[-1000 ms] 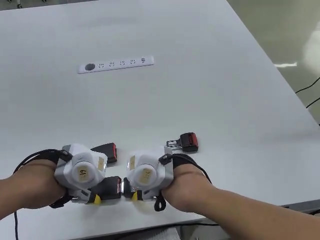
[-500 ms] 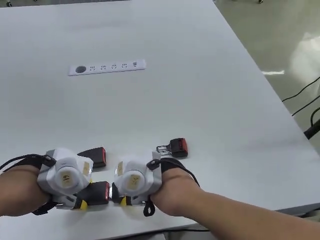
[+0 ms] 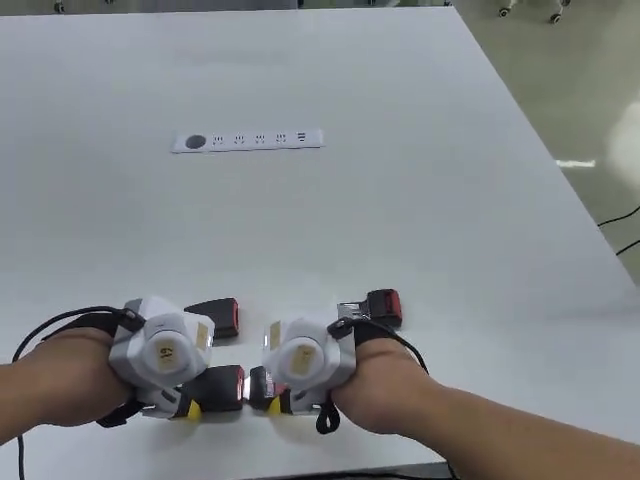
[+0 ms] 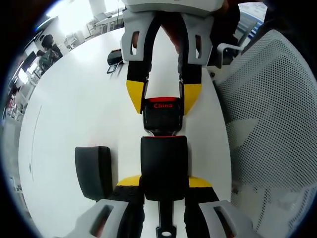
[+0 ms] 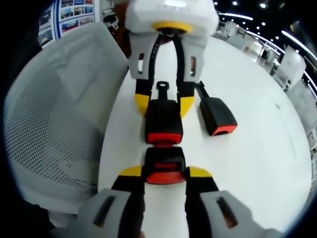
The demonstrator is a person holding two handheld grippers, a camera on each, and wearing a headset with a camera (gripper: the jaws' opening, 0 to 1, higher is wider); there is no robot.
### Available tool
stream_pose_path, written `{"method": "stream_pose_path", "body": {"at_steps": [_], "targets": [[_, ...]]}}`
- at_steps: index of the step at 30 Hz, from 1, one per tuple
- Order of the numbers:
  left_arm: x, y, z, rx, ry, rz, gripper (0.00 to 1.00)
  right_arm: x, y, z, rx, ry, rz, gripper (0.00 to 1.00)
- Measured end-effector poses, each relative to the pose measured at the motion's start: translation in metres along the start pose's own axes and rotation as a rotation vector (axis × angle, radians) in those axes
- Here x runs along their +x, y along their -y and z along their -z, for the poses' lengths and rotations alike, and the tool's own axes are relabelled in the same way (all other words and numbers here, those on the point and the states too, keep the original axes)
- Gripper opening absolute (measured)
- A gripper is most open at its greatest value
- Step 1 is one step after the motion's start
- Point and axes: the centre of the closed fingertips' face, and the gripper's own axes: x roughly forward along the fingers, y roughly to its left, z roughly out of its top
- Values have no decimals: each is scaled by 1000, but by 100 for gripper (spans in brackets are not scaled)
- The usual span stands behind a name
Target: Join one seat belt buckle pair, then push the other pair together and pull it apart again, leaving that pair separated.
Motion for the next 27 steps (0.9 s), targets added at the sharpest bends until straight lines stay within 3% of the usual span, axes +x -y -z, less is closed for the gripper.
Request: {"method": "stream_pose_path", "body": {"at_steps": [13,21,22,27], "targets": [[1,-2,1,-15,24,4,30,2,2,1,20,-8,-37,29],[2,-4,1,-12,6,11,33,3,4,-1,10,-5,-39,31],[2,-4,1,-42,8,6,33,3,4,-1,16,-3,-41,31],[1,-5,2,-45,3,-10,34,3,4,-3,14,14,-52,34]]}}
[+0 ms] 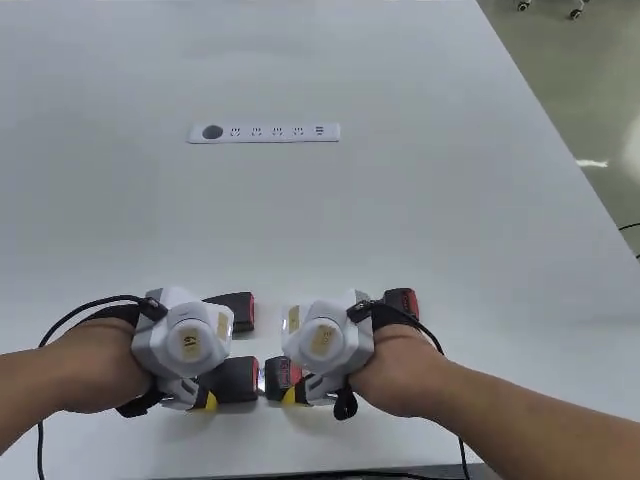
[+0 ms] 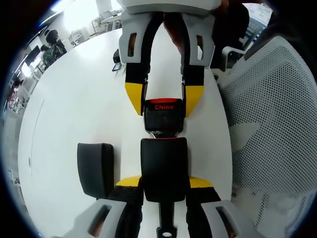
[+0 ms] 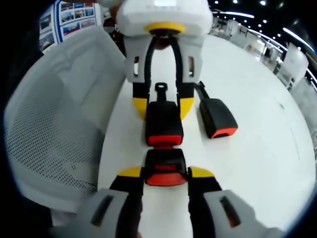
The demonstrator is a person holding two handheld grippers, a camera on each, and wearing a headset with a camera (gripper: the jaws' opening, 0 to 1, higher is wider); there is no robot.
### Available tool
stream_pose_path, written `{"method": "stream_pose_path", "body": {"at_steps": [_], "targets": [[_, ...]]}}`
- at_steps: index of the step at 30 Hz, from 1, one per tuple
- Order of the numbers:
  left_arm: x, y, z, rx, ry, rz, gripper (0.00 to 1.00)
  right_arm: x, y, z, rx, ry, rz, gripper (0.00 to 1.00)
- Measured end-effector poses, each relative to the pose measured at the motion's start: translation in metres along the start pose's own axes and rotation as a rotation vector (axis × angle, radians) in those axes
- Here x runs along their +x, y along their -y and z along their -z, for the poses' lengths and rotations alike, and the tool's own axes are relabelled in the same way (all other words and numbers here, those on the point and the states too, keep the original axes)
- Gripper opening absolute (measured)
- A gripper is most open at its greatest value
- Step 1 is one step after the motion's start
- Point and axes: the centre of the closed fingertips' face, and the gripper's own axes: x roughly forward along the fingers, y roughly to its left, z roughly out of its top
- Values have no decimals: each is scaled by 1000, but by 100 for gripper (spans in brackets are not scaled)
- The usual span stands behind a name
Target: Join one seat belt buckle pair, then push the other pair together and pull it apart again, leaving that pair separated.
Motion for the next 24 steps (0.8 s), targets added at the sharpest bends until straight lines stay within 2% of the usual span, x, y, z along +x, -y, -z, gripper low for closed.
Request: {"method": "stream_pose_path", "body": {"at_steps": [1,2,4,6,9,12,13,16,20,24], "targets": [[-3,-1,0,-22,-2,-2,34,-1,0,-1,-5,8,-1,36],[-7,-2,-3,-32,16,-9,35,-3,0,-2,-12,12,1,39],[-21,-7,-12,-76,69,-33,37,-11,-2,-7,11,33,-6,39],[-35,-10,-21,-106,123,-29,37,-22,0,-12,11,58,-2,38],[-53,-22,-23,-120,144,-53,35,-38,10,-10,30,86,24,37],[-59,-41,-22,-120,147,-93,36,-52,27,7,44,82,64,36],[-58,-51,-20,-124,139,-113,36,-57,35,16,63,79,77,36],[-54,-65,-15,-134,130,-126,38,-70,51,38,89,64,113,36],[-47,-74,-9,-108,96,-134,41,-88,72,63,95,51,153,36],[-41,-84,-9,-128,81,-137,43,-104,92,95,96,19,178,35]]}}
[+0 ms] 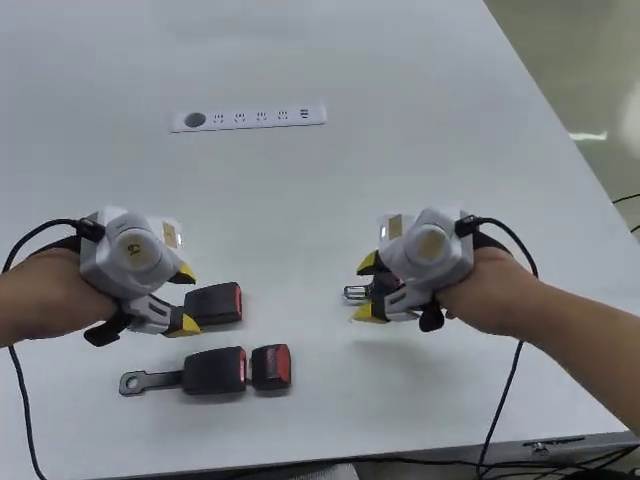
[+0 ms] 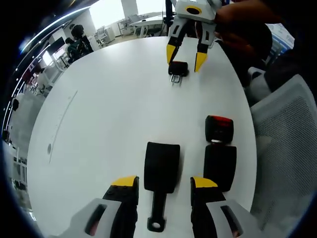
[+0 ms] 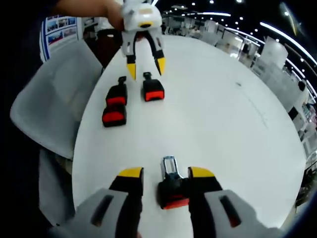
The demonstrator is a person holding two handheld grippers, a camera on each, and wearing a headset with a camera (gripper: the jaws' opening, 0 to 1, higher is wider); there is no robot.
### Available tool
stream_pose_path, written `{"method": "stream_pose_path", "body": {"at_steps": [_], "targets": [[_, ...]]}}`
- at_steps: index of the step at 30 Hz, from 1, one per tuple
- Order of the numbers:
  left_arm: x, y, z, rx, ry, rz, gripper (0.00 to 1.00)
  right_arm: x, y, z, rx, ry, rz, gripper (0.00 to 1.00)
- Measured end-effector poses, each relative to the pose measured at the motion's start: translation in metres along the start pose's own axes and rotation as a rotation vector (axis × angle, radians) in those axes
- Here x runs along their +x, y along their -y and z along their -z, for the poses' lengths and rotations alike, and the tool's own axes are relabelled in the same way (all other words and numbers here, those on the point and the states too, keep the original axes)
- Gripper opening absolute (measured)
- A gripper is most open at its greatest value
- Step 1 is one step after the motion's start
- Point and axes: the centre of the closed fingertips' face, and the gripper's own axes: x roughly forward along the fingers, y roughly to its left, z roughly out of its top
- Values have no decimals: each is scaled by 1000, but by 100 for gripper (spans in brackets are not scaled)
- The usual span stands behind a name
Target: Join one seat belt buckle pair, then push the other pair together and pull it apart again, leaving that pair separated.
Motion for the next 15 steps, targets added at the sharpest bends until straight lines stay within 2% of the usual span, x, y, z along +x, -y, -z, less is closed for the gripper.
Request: {"method": "stream_pose_path", "body": {"at_steps": [2,4,7,8,11,13,15], "targets": [[6,-1,0,-3,-12,12,43,-1,11,16,28,-21,7,36],[13,0,3,3,-36,21,43,-1,16,30,16,-49,11,38],[21,2,3,31,-62,40,43,2,16,38,20,-57,-12,37],[23,2,3,41,-72,47,43,4,17,42,2,-70,-15,37],[27,-1,1,47,-78,47,42,6,15,43,12,-64,-35,36],[31,-2,1,46,-83,61,42,9,12,39,-11,-48,-63,36],[34,-2,4,57,-103,74,39,11,12,37,-40,-52,-69,35]]}}
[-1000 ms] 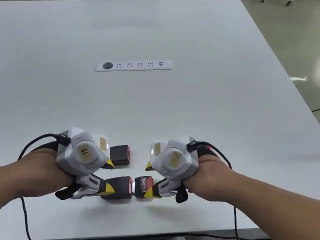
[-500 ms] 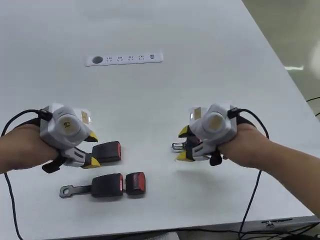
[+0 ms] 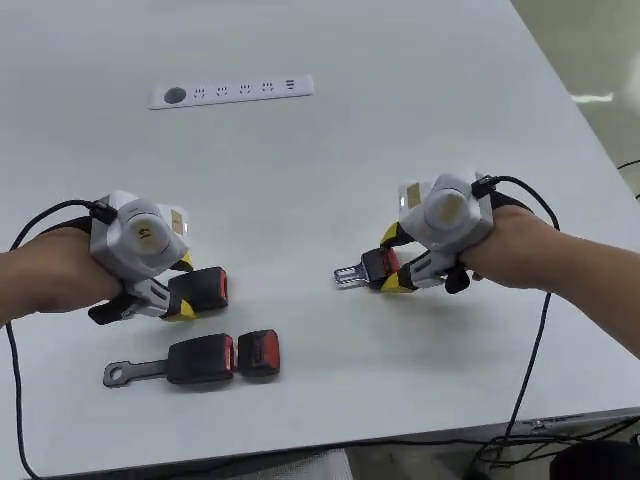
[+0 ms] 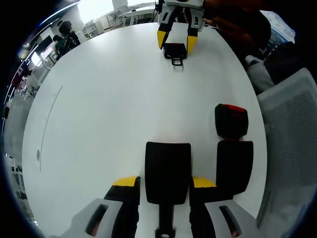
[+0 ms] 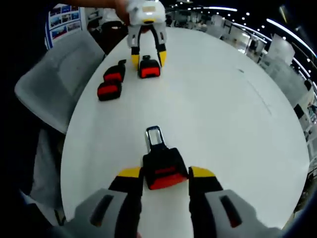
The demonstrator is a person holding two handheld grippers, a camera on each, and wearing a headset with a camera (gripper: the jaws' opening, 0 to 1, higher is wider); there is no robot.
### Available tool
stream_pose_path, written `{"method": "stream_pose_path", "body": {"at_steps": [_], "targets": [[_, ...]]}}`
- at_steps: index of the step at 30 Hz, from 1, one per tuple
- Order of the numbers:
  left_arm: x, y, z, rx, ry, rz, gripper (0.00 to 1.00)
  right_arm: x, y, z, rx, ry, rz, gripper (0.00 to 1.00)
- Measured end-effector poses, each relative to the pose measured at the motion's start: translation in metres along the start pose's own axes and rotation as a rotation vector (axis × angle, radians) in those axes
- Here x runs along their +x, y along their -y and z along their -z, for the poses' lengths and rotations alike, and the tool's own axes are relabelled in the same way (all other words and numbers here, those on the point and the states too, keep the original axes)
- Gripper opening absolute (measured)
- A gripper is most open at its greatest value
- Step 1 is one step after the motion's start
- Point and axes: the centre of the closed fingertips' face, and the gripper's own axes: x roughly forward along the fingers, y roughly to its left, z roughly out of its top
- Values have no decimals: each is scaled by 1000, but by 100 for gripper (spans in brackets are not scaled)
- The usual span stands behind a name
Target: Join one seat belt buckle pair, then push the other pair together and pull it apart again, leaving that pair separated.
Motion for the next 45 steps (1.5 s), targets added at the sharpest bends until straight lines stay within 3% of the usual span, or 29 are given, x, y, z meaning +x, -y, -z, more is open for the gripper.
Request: {"method": "stream_pose_path", "body": {"at_steps": [1,4,6,14,22,28,35,39,45], "targets": [[1,2,0,18,-3,17,38,1,-1,-1,-1,-3,-3,35],[2,-1,-2,-16,1,19,35,1,0,-2,-11,-18,-19,32],[2,2,-1,37,-1,31,34,1,-3,-2,-13,-25,-25,31],[3,3,-1,84,-28,49,33,0,-4,-3,-2,-17,-32,29],[3,2,0,91,-35,52,33,4,-1,-5,-18,-45,-19,30],[3,1,0,94,-24,52,33,20,-4,-28,-5,-41,2,30],[3,1,0,100,-11,52,33,45,-14,-68,18,0,11,30],[3,0,0,99,-10,51,33,59,-20,-90,-5,9,8,30],[5,-1,0,102,-27,50,33,72,-20,-108,-23,29,6,30]]}}
